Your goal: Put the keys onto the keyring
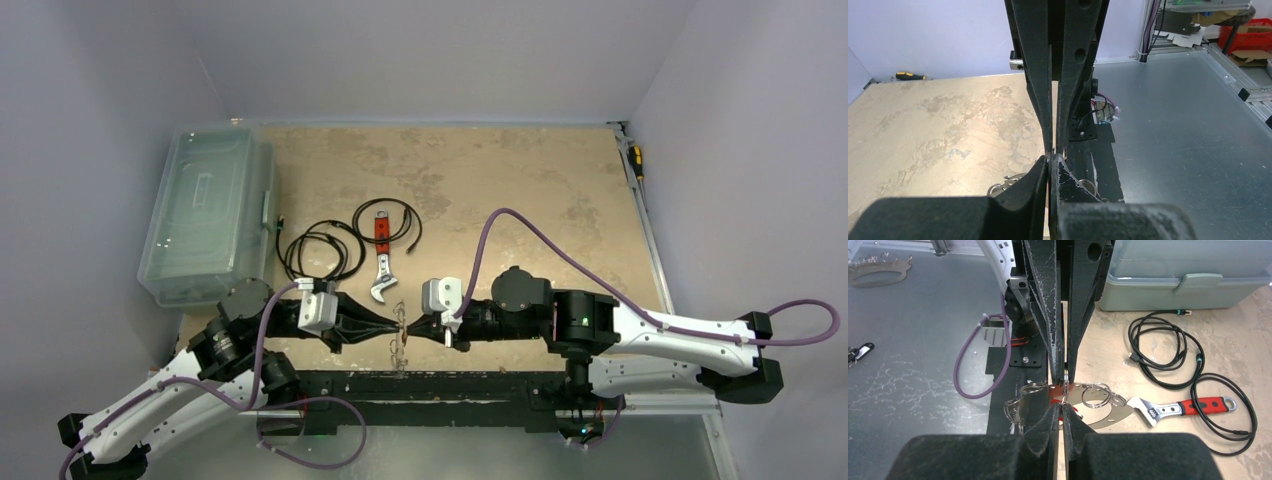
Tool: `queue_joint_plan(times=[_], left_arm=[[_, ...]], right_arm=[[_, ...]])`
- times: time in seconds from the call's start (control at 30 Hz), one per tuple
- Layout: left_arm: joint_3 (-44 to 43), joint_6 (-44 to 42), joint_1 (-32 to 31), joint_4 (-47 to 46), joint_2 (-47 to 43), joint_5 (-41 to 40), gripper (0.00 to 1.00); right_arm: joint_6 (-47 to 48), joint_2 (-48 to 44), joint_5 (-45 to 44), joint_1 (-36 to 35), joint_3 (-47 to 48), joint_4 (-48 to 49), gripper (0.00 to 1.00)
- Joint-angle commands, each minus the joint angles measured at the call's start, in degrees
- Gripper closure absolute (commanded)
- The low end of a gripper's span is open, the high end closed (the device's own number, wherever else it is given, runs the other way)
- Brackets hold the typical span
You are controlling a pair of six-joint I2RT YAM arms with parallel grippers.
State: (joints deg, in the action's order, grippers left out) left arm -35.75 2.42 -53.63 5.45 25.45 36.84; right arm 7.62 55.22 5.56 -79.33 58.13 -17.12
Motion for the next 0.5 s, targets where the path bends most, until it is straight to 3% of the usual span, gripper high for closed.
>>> queue_joint_plan(times=[0.0,0.2,0.47], left_arm=[[-0.3,0.3,0.3,-2.7,-0.9,-0.9,1.00],[-0.3,0.2,0.3,-2.5,-1.0,-0.9,1.00],[-0.3,0.2,0.3,-2.4,-1.0,-0.9,1.00]], right_arm=[[-0.8,-0.6,0.0,-0.1,0.1,-0.4,0.88],[-0.5,-1.2,-0.1,-0.1,0.3,0.9,0.65],[-0.1,-0.3,0.0,0.0,0.1,3.5,0.60]])
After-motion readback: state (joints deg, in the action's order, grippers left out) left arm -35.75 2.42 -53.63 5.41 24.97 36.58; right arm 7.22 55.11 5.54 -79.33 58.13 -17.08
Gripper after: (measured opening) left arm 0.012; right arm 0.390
